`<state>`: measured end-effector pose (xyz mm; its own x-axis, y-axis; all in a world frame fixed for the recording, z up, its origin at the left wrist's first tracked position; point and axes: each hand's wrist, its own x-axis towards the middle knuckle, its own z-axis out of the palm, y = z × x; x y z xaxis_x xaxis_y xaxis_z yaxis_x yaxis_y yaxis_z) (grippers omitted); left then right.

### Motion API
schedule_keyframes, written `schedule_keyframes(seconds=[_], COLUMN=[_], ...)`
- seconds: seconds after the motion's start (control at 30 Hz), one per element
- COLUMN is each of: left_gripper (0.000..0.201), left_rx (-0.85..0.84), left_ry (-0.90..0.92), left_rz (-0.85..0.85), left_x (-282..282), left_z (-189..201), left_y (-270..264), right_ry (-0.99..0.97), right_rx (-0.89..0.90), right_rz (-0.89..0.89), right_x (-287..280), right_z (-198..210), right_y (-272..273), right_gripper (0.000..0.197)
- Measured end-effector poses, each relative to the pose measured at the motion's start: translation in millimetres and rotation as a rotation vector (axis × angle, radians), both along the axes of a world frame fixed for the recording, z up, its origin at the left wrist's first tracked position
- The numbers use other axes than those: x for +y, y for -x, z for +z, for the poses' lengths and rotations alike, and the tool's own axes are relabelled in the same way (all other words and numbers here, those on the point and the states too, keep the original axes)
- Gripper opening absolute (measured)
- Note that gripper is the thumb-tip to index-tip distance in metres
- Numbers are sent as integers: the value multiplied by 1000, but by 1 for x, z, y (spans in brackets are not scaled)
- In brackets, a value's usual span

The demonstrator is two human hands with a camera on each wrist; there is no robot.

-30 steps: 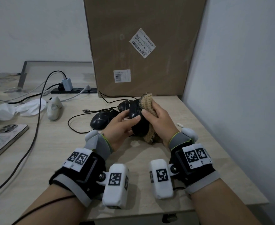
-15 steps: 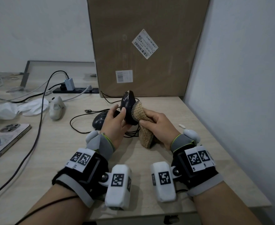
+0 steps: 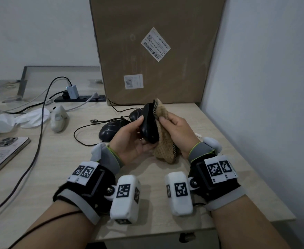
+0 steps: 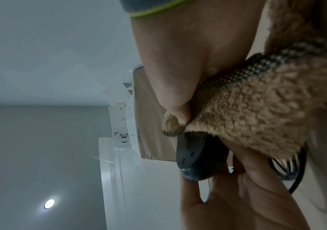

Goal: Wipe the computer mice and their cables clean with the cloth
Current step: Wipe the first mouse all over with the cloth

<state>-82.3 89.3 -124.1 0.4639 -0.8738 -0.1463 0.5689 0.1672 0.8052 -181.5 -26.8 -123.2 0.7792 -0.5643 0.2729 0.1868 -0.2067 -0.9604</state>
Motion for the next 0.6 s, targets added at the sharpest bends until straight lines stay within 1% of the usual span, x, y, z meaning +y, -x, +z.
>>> schedule_keyframes(seconds=[0.07, 0.17, 0.2, 0.3, 0.33, 0.4, 0.43, 0.5, 0.57, 0.6], left_gripper=[34, 35, 36, 35, 34, 38, 42, 45, 38, 31], left_rx=[7, 4, 7, 15, 10, 2, -9, -45, -89, -115], left_ry=[20, 25, 29, 66, 88, 127, 140, 178, 213, 214], left_rz=[-43, -44, -30, 42, 59, 115, 155, 247, 329, 359], left_x=[1, 1, 0, -1, -1, -2, -2, -3, -4, -3], left_z=[0, -1, 0, -1, 0, -1, -1, -3, -5, -5], left_y=[1, 1, 2, 0, -1, -5, -7, -12, -16, -16], right_ry=[-85, -111, -88, -4, 25, 109, 130, 110, 61, 42], right_rx=[-53, -61, -51, 19, 47, 92, 103, 113, 122, 128], right_rz=[-40, -32, -1, 122, 158, 217, 239, 246, 210, 183], right_x=[-1, -1, 0, 5, 8, 11, 11, 11, 10, 10], right_z=[2, 1, 1, -2, -3, -5, -6, -7, -5, -3], right_y=[1, 0, -1, -5, -5, -5, -4, -3, 0, 2], right_gripper=[19, 20, 23, 49, 52, 57, 56, 48, 37, 34])
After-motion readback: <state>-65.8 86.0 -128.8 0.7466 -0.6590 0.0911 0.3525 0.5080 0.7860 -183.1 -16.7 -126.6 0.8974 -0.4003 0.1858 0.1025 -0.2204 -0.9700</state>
